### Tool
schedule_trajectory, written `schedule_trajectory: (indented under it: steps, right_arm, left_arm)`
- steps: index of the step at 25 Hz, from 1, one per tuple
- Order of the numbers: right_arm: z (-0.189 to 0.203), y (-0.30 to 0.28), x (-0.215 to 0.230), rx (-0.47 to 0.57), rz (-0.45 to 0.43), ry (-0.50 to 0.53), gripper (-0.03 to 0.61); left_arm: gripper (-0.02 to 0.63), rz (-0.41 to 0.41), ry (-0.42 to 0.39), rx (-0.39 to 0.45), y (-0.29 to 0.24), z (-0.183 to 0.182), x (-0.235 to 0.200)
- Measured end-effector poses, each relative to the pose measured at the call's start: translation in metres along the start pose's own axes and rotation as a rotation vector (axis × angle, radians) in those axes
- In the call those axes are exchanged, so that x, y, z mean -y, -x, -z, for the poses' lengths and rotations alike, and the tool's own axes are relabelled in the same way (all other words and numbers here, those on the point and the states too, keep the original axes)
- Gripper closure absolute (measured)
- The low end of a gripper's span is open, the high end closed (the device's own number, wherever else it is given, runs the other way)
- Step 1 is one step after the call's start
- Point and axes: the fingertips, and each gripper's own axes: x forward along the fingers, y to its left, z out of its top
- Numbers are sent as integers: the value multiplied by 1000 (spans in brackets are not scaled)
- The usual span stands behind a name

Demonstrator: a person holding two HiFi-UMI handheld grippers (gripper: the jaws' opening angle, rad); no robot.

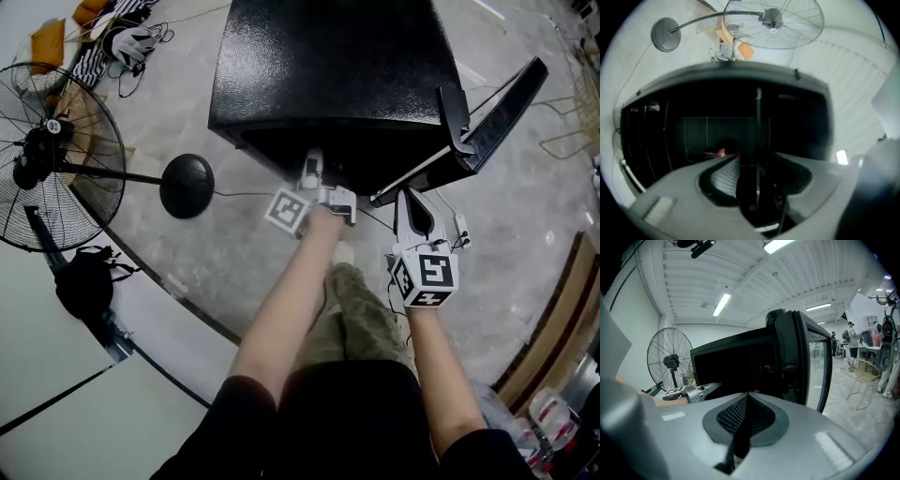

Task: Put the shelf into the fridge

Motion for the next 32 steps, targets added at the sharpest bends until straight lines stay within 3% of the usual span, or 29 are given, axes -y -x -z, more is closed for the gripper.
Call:
schedule_trajectory:
  steps: [5, 10, 13, 17, 21, 30, 32]
  right_arm:
    - [-10, 36, -9, 7, -16, 10, 575]
    - [-26, 98, -30, 18, -38, 11, 575]
    - [-34, 136, -45, 23, -78, 25, 575]
    - [-38, 188, -71, 25, -138, 27, 575]
    - [-44, 237, -93, 34, -177, 64, 575]
    - [-67, 316, -104, 64, -206, 140, 576]
    - [-67, 324, -105, 67, -230, 156, 575]
  left_arm:
    - [422, 23, -8, -22, 55, 12, 42]
    - [446, 28, -71, -140, 131, 44, 105]
    - [521, 15, -108, -122, 182, 54, 143]
    - [612, 25, -397, -172, 252, 75, 198]
    - [612, 87, -622, -198, 307, 95, 263]
    - [612, 3, -1152, -210, 390, 109, 317]
    - [612, 0, -1222, -206, 401, 111, 322]
